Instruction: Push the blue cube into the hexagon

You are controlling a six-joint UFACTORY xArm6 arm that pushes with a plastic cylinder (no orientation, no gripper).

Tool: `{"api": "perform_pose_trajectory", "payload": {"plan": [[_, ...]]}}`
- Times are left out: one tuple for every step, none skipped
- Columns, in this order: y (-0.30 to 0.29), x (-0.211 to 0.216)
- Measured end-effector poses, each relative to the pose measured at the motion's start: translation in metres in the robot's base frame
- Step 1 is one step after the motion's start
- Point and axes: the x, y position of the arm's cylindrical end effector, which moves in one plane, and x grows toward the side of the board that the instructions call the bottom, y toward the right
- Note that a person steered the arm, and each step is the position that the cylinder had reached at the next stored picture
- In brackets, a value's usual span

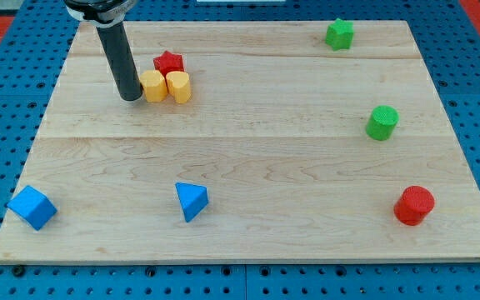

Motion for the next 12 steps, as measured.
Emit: {"api": "perform_pose_trajectory", "payload": {"plan": [[-0.044, 0.031], [-0.101, 0.085], [-0.139, 0.146], [-0.14, 0.177], [-0.138, 0.227], [-0.128, 0.25], [-0.112, 0.221], [-0.099, 0.2], [-0.08, 0.183], [-0.06, 0.146], [-0.055, 0.128], [-0.055, 0.124]]}}
